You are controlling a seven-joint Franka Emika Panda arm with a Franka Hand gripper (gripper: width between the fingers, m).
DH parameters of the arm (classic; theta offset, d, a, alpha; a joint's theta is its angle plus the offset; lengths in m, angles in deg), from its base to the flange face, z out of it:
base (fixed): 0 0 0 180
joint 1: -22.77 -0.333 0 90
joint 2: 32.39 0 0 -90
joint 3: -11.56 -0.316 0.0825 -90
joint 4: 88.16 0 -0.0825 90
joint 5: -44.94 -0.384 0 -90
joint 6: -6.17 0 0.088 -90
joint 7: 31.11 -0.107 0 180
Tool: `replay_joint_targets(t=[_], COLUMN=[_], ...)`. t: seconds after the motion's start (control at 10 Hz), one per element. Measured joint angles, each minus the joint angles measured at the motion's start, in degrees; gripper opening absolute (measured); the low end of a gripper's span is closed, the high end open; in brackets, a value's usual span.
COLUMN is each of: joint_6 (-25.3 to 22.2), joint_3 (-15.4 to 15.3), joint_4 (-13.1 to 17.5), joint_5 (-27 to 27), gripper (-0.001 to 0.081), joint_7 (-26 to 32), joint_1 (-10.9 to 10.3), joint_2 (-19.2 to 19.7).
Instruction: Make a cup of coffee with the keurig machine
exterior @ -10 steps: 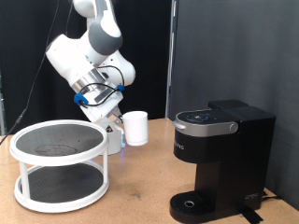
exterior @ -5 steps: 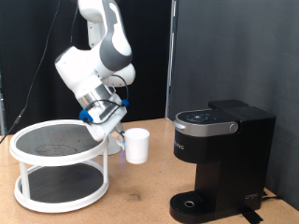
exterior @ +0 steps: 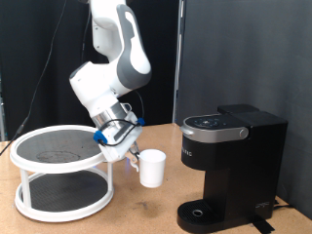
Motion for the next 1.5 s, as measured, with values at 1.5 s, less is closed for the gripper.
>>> replay_joint_targets(t=[1.5], joint_6=[8.1], joint_3=[-12.5], joint_4=[8.4], joint_5=[-21.4], gripper=[0.0004], joint_7=[10.4], joint_1=[-4.9], joint_2=[14.5])
